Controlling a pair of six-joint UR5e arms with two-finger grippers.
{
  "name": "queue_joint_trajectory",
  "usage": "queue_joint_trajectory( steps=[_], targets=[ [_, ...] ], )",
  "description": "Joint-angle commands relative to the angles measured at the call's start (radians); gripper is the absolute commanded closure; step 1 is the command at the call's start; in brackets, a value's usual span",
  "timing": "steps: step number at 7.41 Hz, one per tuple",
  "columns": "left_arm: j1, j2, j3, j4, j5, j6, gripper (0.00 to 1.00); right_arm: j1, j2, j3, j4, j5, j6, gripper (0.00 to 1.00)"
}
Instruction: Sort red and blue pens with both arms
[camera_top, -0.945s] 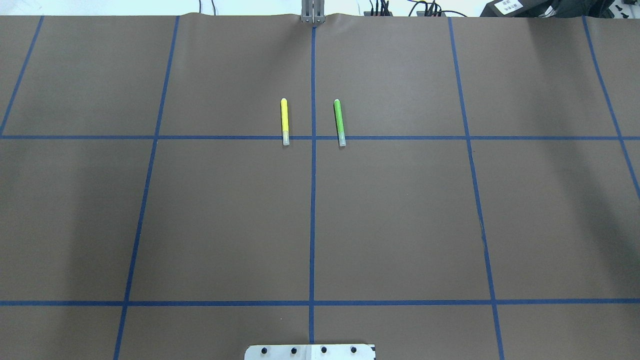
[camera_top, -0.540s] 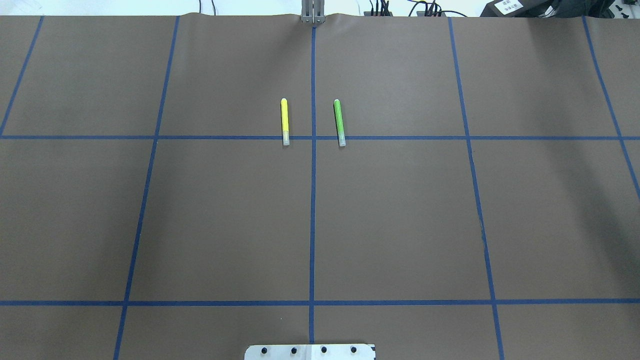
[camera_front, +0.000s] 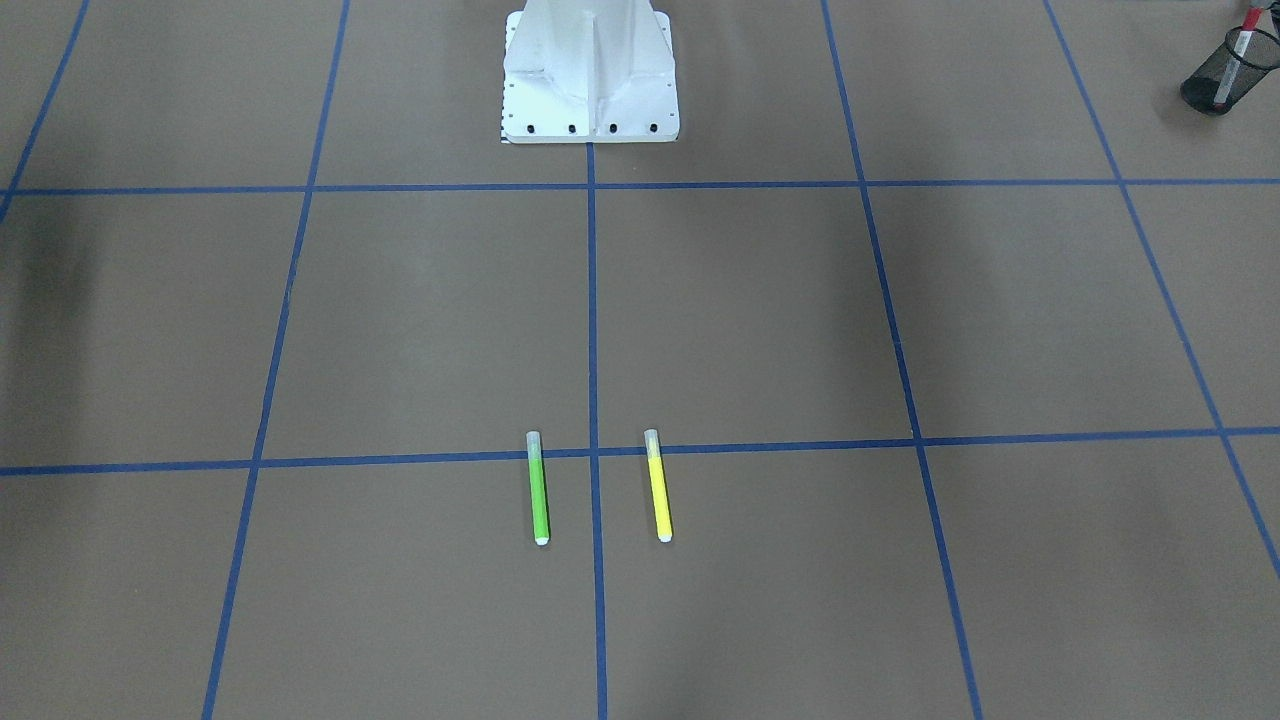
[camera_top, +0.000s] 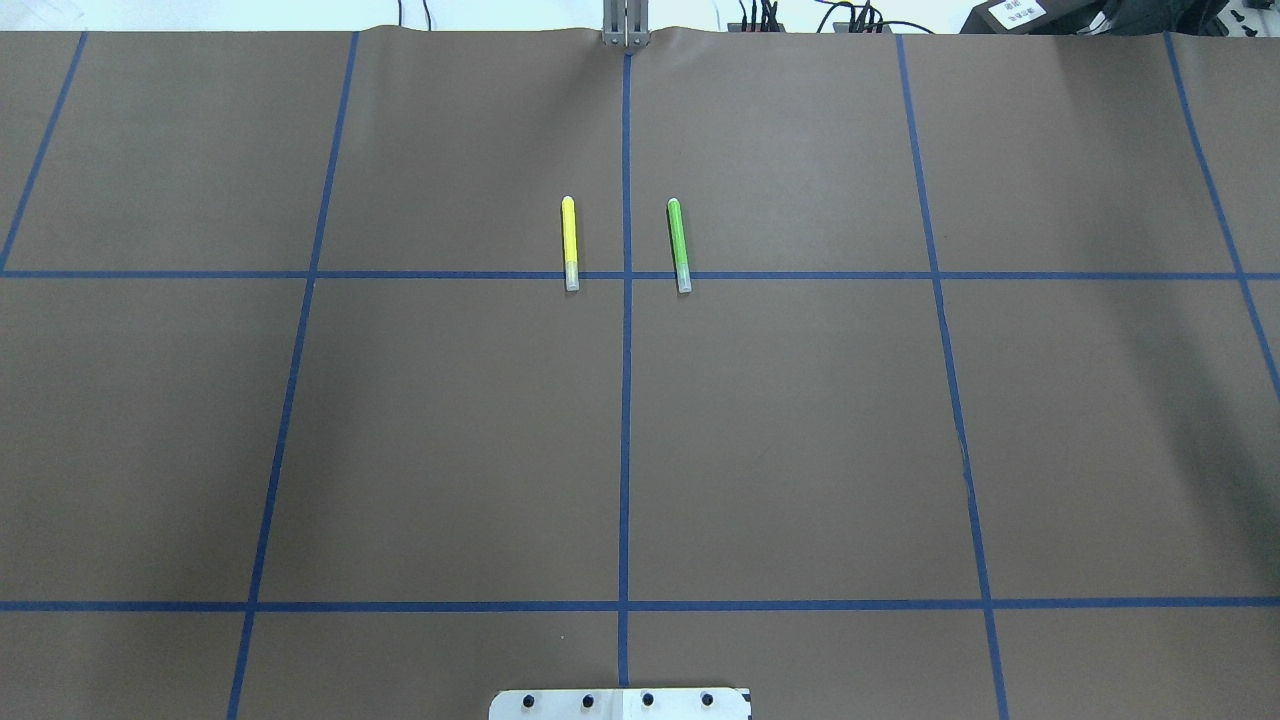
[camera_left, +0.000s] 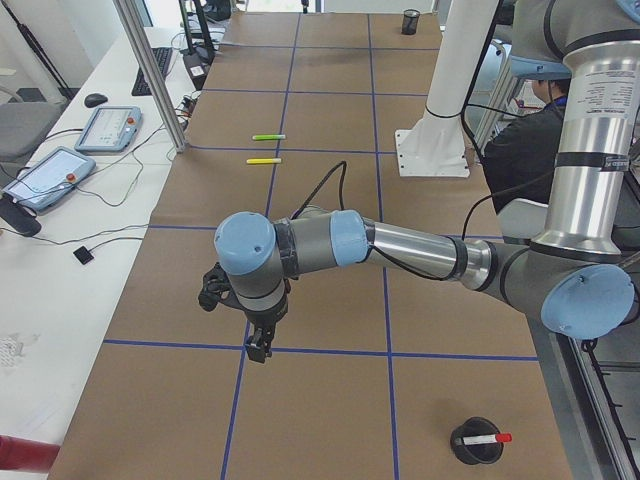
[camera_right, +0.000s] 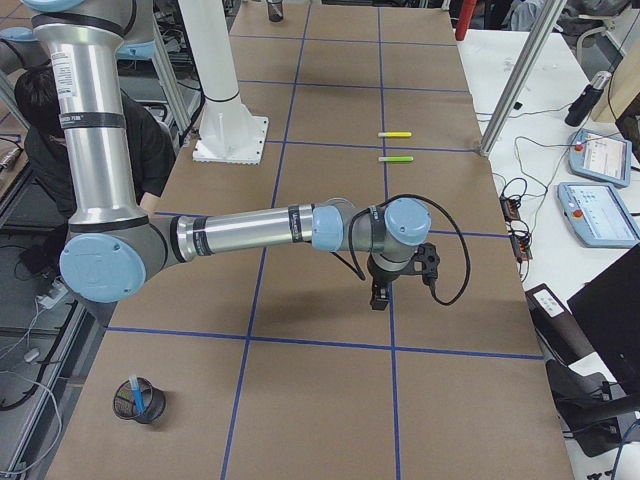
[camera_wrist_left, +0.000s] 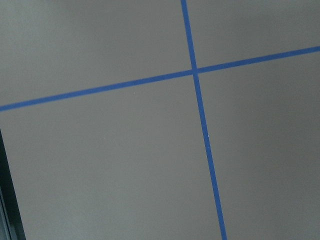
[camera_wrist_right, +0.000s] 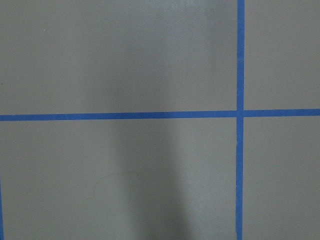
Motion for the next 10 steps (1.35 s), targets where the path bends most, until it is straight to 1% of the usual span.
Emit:
queue_joint_trajectory(
  steps=[1, 2, 3, 4, 5, 7, 8, 10],
  targets=[
    [0.122, -0.009, 0.003, -0.082, 0.000, -0.217, 0.00, 0.000, -0.029, -0.036, 0.055, -0.072, 0.003, 0.00],
    [0.133, -0.006, 0.018, -0.142, 0.002, -0.222, 0.00, 0.000, -0.033, -0.039, 0.055, -0.085, 0.003, 0.00],
    [0.133, -0.009, 0.065, -0.202, 0.002, -0.225, 0.00, 0.000, -0.033, -0.042, 0.056, -0.085, 0.003, 0.00],
    [0.133, -0.004, 0.125, -0.294, 0.004, -0.236, 0.00, 0.000, -0.032, -0.044, 0.056, -0.086, 0.003, 0.00],
    [0.133, -0.003, 0.145, -0.337, 0.005, -0.284, 0.00, 0.000, -0.026, -0.042, 0.056, -0.086, 0.005, 0.00],
    [0.132, 0.002, 0.144, -0.340, 0.005, -0.296, 0.00, 0.010, -0.023, -0.042, 0.098, -0.124, 0.011, 0.00],
    [0.132, 0.003, 0.138, -0.340, 0.005, -0.296, 0.00, 0.031, -0.020, -0.042, 0.098, -0.125, 0.011, 0.00],
    [0.132, 0.015, 0.133, -0.345, 0.005, -0.299, 0.00, 0.066, -0.059, -0.042, 0.098, -0.117, 0.011, 0.00]
  ],
)
